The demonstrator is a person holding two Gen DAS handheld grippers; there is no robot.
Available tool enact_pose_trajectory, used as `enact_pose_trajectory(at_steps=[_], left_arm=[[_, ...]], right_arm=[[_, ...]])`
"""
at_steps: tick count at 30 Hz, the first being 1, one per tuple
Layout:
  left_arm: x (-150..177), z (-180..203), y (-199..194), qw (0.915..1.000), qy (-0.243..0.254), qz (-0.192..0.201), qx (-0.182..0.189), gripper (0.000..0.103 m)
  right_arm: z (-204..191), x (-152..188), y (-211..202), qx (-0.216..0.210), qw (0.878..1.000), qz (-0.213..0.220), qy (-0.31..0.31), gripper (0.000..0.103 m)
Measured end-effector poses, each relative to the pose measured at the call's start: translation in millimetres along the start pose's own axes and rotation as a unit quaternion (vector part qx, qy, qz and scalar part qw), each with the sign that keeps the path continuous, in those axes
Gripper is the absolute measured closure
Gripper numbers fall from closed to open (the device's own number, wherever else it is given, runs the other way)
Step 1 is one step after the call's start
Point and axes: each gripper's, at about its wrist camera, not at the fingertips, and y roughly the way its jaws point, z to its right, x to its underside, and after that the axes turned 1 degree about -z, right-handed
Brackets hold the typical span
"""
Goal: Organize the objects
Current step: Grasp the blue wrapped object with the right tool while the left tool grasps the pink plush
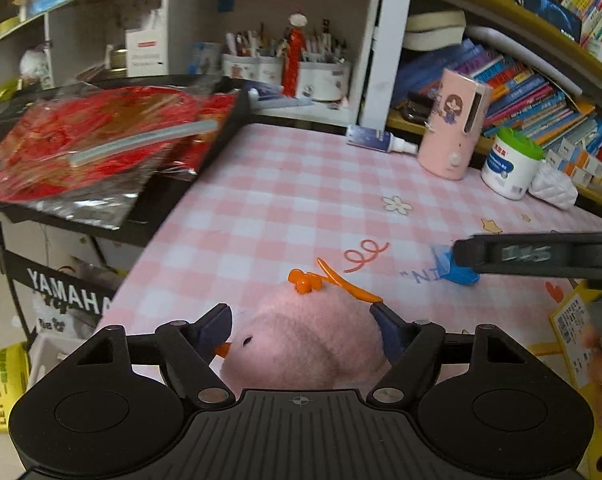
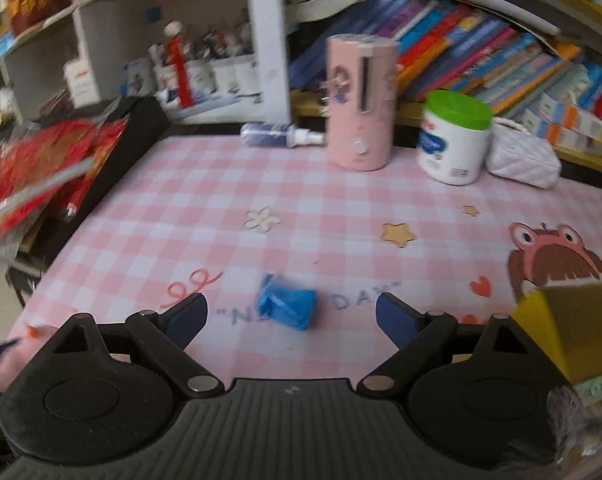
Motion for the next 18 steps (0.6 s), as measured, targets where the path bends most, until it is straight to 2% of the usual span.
enact_pose_trajectory(at_steps=[6, 12, 15, 16, 18], left_arm=[[4, -6, -15, 0.9999, -0.005, 0.004, -0.009, 0.027], [8, -8, -26, 0.9999, -0.001, 0.005, -0.011, 0.027], [10, -10, -33, 0.9999, 0.001, 0.005, -0.012, 0.027], [10, -10, -35, 0.9999, 0.003, 0.006, -0.013, 0.027], [11, -11, -41, 0.9998, 0.005, 0.008, -0.014, 0.027]], right_arm=[[-7, 3, 32, 0.022, 1.000, -0.015, -0.009, 0.012], [-2, 4, 51, 0.023, 1.000, -0.004, -0.005, 0.024], [2, 4, 58, 0.011, 1.000, -0.004, -0.003, 0.043], [4, 4, 60, 0.004, 1.000, -0.008, -0.002, 0.060], [6, 5, 59, 0.002, 1.000, -0.006, 0.001, 0.063]])
